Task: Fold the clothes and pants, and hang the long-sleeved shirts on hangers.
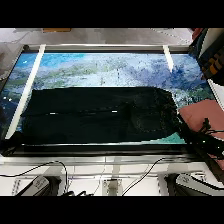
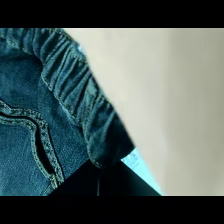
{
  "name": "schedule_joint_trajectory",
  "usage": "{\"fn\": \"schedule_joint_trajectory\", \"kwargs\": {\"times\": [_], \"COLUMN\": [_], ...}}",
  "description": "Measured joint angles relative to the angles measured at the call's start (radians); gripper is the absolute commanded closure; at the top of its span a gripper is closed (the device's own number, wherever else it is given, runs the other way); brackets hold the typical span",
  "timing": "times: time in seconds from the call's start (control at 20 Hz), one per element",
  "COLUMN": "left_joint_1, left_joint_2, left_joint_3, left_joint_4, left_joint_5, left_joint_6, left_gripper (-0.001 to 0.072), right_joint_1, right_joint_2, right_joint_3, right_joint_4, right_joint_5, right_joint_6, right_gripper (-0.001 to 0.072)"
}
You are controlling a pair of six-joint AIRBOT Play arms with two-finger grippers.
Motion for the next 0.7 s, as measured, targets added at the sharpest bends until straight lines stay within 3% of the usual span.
{"fn": "schedule_joint_trajectory", "kwargs": {"times": [0.05,0.15,0.35,0.7], "left_joint_1": [0.0,0.0,0.0,-0.001], "left_joint_2": [-0.016,-0.036,-0.026,0.158], "left_joint_3": [-0.001,-0.002,0.01,0.096], "left_joint_4": [-0.005,-0.014,-0.019,-0.026], "left_joint_5": [0.003,0.007,0.0,-0.002], "left_joint_6": [0.003,0.005,0.01,0.01], "left_gripper": [0.0539,0.0685,0.0685,0.0686], "right_joint_1": [0.0,0.0,0.0,0.0], "right_joint_2": [0.0,0.004,0.061,0.38], "right_joint_3": [0.002,0.017,0.069,0.148], "right_joint_4": [-0.001,-0.011,-0.098,-0.412], "right_joint_5": [0.011,0.046,0.144,0.243], "right_joint_6": [0.0,0.0,0.048,0.311], "right_gripper": [0.0679,0.068,0.068,0.068]}}
